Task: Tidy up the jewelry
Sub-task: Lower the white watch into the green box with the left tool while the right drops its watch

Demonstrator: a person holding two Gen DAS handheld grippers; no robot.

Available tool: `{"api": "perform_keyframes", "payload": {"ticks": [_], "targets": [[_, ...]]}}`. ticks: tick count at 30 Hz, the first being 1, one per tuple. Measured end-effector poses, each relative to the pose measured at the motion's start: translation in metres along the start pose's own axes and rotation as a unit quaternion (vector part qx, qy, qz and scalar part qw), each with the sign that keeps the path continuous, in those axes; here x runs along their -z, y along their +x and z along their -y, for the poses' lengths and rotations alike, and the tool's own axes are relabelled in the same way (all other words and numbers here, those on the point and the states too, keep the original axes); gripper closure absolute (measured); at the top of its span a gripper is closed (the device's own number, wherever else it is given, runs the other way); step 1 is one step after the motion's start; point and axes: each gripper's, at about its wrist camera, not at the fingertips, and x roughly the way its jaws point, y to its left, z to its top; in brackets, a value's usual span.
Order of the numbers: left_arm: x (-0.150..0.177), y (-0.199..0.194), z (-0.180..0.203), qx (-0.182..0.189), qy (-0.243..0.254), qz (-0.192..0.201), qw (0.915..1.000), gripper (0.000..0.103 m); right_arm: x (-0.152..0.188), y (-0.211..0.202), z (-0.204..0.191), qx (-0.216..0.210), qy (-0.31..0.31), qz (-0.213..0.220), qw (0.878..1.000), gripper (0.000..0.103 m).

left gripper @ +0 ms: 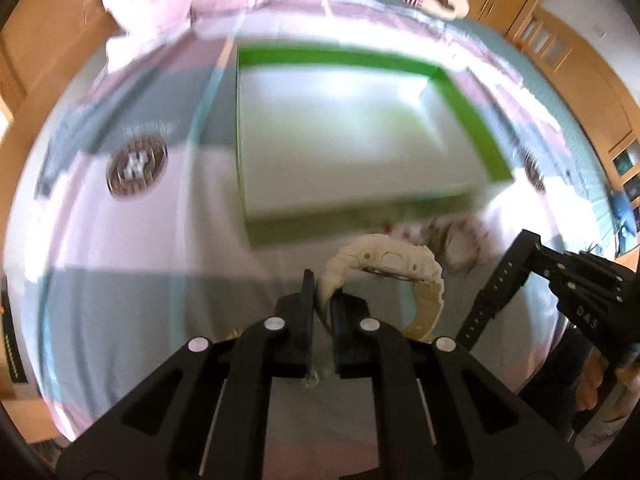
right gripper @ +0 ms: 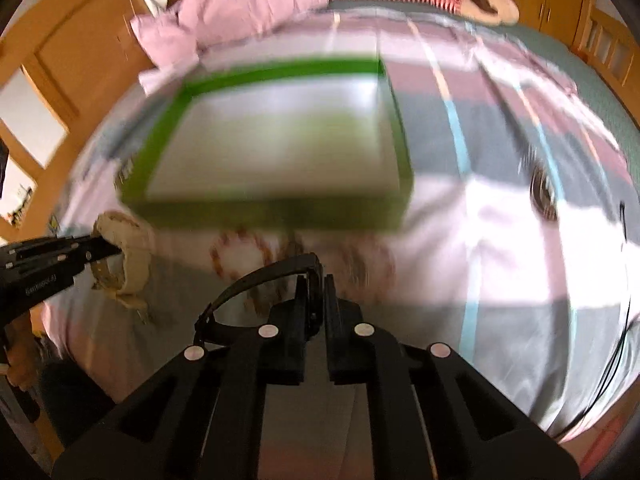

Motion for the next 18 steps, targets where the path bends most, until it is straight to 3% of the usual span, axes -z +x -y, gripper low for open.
{"api": "perform_keyframes", "payload": {"ticks": [2,6,11,18], "targets": [[-0.008,-0.018,-0.006,-0.008,0.001,0.018,0.9998,0.095,-0.023,-0.008,-0.001,0.002,0.002,0.024,1.000,0.095],[-0.046,-0.016,-0.013,-0.038,-0.006,0.027,0.9989,0.095,-0.066,-0.003,-0.003,0.018,-0.005,0.062,0.998,0.095],[-0.077,0.012,-0.021,-0.054,-0.028,0.009,0.9981,0.095,-0.091,0.041,0.003,0.038,0.013,0.036,0.999,0.095],[-0.088,0.064,-0.025,-0.062,-0.039,-0.036,0.9967,0.094,-0.085,0.092,0.000,0.052,0.012,-0.015,0.998,0.095]]}}
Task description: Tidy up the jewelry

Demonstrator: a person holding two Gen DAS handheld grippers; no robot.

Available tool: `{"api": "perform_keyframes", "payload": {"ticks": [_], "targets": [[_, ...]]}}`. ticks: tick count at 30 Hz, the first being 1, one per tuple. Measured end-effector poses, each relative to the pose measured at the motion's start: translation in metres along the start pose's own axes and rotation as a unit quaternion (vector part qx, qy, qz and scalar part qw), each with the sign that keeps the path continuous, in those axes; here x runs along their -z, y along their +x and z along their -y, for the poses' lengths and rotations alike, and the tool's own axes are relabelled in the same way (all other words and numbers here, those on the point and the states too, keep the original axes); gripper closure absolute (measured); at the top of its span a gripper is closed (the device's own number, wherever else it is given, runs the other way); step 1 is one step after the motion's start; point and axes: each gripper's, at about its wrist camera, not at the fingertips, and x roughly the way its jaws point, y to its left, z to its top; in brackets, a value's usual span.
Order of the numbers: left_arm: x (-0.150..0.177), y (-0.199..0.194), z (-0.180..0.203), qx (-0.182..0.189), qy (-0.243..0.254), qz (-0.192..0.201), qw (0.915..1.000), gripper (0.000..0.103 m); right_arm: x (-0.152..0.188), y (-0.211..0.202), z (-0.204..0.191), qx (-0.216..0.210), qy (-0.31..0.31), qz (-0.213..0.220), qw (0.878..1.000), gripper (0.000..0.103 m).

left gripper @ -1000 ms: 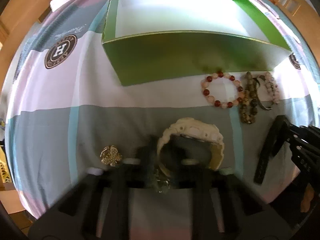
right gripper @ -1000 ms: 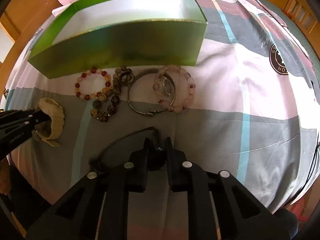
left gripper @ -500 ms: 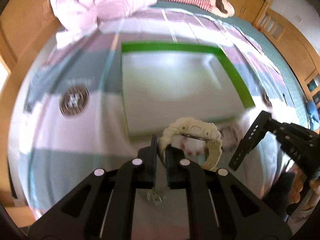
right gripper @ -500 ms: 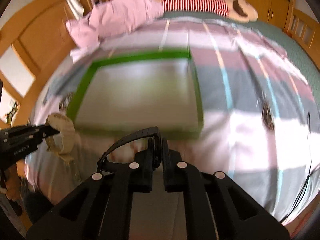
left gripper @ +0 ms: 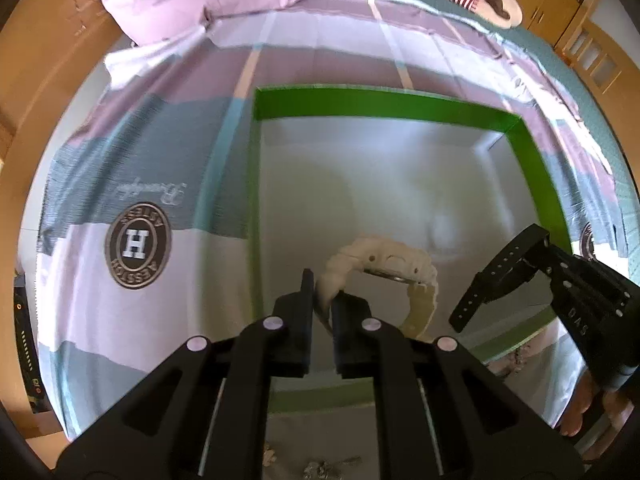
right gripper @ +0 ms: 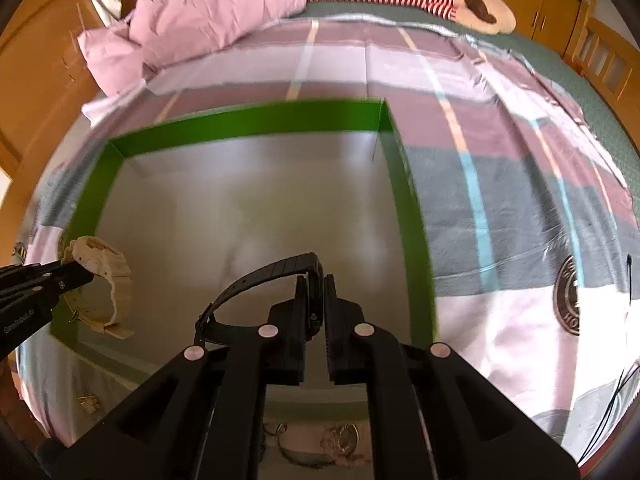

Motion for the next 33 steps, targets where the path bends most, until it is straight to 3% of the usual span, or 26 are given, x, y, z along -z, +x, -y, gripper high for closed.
{"api": "perform_keyframes", "payload": {"ticks": [3,5,6,7,8,12,15,19,23,27,29,31,33], "targets": [[-0.002,0.007,0.001,0.003,-0.002,-0.007,1.0000,0.091,0.000,0.005,0.000,0.009,-0.006,-0.003,1.000,0.090],[-0.001,0.003,0.000,0.016,-0.007,-0.004,0.9999,0.084,-0.001,-0.001,0.001,0.019,-0.006,0.000,1.000,0.068],[0.000,-0.002,0.000,0.016,-0.005,0.003,0.9999,0.082,0.000,-0.010,0.005,0.014,0.000,0.013,1.000,0.051],[0.002,-0.011,-0.001,0.011,-0.002,0.016,0.9998,0.071,0.001,-0.022,0.010,0.006,0.008,0.029,1.000,0.042],[0.002,-0.017,-0.001,0.008,-0.002,0.022,0.9997,0.064,0.001,-0.030,0.013,0.002,0.012,0.038,0.999,0.041],[0.024,-0.053,-0.015,0.019,-0.015,0.047,0.9986,0.061,0.018,-0.078,0.036,-0.027,0.027,0.073,0.997,0.041],[0.047,-0.064,-0.023,0.022,-0.018,0.051,0.9983,0.061,0.033,-0.091,0.050,0.002,0.022,0.079,0.997,0.042],[0.085,-0.059,-0.041,0.029,-0.048,0.033,0.9978,0.061,0.056,-0.061,0.070,0.014,0.035,0.021,0.999,0.062],[0.110,-0.045,-0.059,0.022,-0.072,0.008,0.9972,0.061,0.069,-0.021,0.062,0.007,0.030,-0.040,0.999,0.064],[0.126,-0.034,-0.072,0.008,-0.088,-0.014,0.9960,0.061,0.077,0.008,0.050,0.027,0.027,-0.079,0.996,0.064],[0.134,-0.032,-0.074,0.007,-0.088,-0.019,0.9959,0.061,0.084,0.010,0.046,0.034,0.024,-0.076,0.996,0.064],[0.139,-0.030,-0.072,0.007,-0.082,-0.022,0.9964,0.061,0.091,0.005,0.031,0.025,-0.013,-0.080,0.996,0.080],[0.143,-0.026,-0.068,0.007,-0.079,-0.026,0.9965,0.061,0.101,-0.001,0.021,0.002,-0.037,-0.094,0.995,0.082]]}}
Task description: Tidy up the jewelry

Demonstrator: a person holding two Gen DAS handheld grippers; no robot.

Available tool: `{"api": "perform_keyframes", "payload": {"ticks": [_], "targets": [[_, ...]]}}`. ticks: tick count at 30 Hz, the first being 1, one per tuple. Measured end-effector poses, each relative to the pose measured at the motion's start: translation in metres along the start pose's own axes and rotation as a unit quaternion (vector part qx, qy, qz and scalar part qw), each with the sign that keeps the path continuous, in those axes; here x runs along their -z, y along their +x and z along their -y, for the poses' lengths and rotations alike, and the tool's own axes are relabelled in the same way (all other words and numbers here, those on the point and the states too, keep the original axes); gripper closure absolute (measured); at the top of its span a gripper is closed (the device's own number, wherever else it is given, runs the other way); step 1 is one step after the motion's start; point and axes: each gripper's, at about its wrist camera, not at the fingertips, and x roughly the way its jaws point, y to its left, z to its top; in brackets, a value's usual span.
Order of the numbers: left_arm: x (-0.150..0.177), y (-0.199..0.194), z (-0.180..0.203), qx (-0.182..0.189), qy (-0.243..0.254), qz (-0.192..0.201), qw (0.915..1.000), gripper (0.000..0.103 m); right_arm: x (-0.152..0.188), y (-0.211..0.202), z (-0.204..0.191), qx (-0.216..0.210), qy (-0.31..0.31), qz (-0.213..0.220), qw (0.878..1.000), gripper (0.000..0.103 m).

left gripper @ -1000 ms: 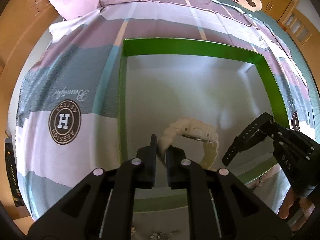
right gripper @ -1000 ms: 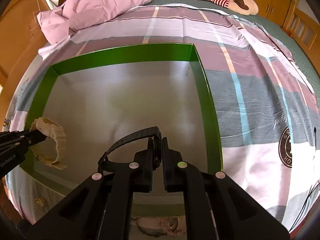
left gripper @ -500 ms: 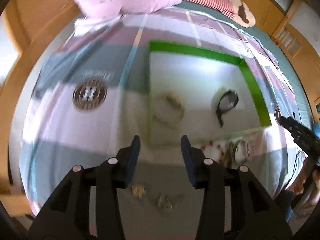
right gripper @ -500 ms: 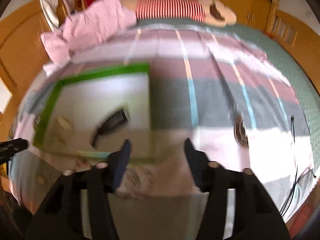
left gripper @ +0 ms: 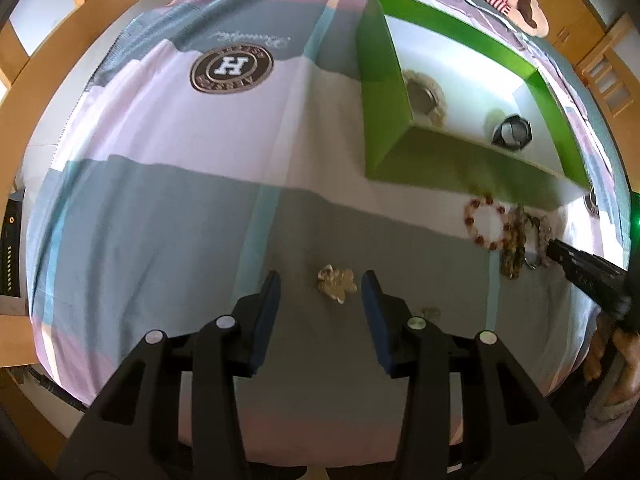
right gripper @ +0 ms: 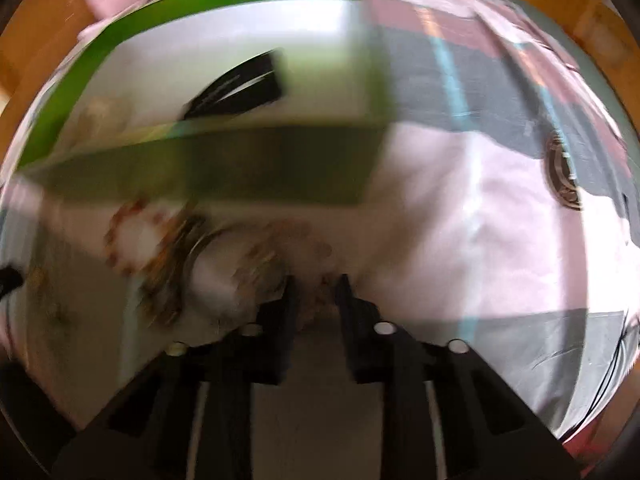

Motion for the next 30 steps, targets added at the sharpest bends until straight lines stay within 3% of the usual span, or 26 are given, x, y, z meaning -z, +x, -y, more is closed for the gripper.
{"api": "perform_keyframes", "payload": {"ticks": [7,10,13,17,20,24,27,29,30], "targets": [[0.013,0.010,0.015,0.008,0.021,-0.012,0.9997,0.056,0.040,-0.016,-0.022,-0.087,-0.067,-0.051,0.993,0.082],[0.016,0.011,0.021,0.006,0.031,-0.013,0.9994,0.056,0.037,-0.028,-0.011,-0.084,-0.046,-0.029,0.995,0.072],[0.017,0.012,0.027,0.004,0.035,-0.013,0.9993,0.055,0.021,-0.034,0.002,-0.054,-0.015,0.000,0.998,0.071],[0.020,0.011,0.033,0.003,0.043,-0.013,0.9990,0.050,0.000,-0.024,0.008,-0.050,0.023,0.013,0.998,0.071],[0.023,0.012,0.035,-0.002,0.048,-0.016,0.9987,0.049,-0.012,-0.010,-0.004,-0.037,0.033,0.012,0.999,0.071],[0.028,0.013,0.034,-0.008,0.052,-0.019,0.9984,0.048,-0.018,-0.003,-0.036,-0.075,0.009,0.011,0.997,0.071],[0.030,0.013,0.034,-0.008,0.053,-0.020,0.9983,0.048,-0.023,0.006,-0.058,-0.061,-0.017,0.002,0.998,0.071],[0.030,0.012,0.035,-0.004,0.054,-0.020,0.9983,0.047,-0.025,0.014,-0.065,-0.061,-0.029,-0.007,0.998,0.077],[0.029,0.010,0.033,-0.001,0.052,-0.018,0.9985,0.046,-0.022,0.014,-0.067,-0.065,-0.032,-0.010,0.997,0.092]]}}
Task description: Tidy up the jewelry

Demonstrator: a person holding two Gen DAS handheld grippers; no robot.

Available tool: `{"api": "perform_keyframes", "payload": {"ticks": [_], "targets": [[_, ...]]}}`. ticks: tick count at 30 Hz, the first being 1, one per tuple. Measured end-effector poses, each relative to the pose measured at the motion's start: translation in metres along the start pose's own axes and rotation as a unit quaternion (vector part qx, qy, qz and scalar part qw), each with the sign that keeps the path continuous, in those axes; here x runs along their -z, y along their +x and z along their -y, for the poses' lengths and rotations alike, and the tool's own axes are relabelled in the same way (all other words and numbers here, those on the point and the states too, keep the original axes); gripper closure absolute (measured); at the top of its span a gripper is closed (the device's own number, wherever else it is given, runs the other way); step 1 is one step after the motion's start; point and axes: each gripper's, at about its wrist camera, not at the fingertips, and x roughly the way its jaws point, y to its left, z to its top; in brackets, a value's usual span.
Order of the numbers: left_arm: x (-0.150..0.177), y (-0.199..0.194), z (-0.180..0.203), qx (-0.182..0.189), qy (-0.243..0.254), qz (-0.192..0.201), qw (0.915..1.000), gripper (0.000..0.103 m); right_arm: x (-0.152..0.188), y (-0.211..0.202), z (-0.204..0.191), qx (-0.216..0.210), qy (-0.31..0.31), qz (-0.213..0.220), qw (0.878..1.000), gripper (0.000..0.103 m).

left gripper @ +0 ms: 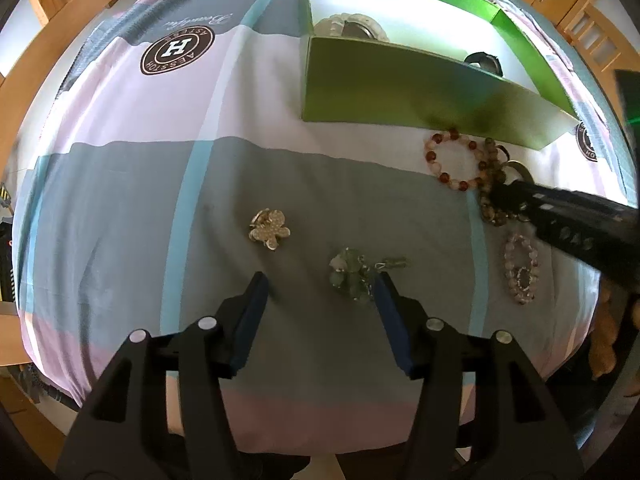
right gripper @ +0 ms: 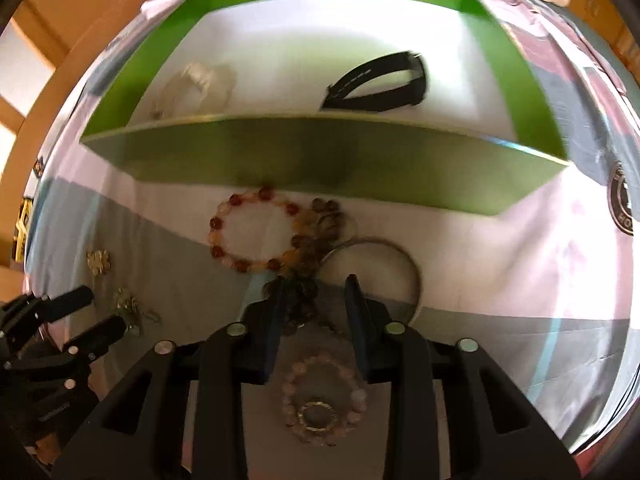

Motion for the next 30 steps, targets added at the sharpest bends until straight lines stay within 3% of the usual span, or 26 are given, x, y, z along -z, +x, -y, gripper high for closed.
{"api": "perform_keyframes", "payload": {"ticks": [10,16,20,22,23,24,30], "targets": [[-0.005,-0.011,-0.039,-0.008,-0.044,0.010,0.9989,0.045,0.017,-0.040,0.004,-0.069,-0.007,0.016,0.997,0.092],[-0.005,-0.013,-0.042,-0.008,-0.048,0.010,0.9987,0.043,0.039,-0.077,0.002,-0.117,-0.007,0.034,0.992,0.092],[-0.006,-0.012,-0.024,-0.006,-0.028,0.010,0.9996,0.041,0.035,-0.080,-0.004,-0.098,0.000,0.044,0.994,0.092],[-0.006,-0.010,-0.014,-0.005,-0.016,0.008,0.9998,0.039,0.036,-0.079,0.002,-0.075,0.018,0.047,0.996,0.081],[-0.005,-0.010,-0.012,-0.005,-0.012,0.007,0.9999,0.039,0.035,-0.079,0.006,-0.060,0.027,0.050,0.997,0.068],[-0.004,-0.009,-0.009,-0.005,-0.008,0.006,0.9999,0.039,0.035,-0.079,0.011,-0.045,0.033,0.055,0.997,0.066],[-0.005,-0.005,0.004,-0.014,0.008,0.006,0.9999,0.039,0.046,-0.068,0.026,-0.004,0.037,0.032,0.999,0.066]]}}
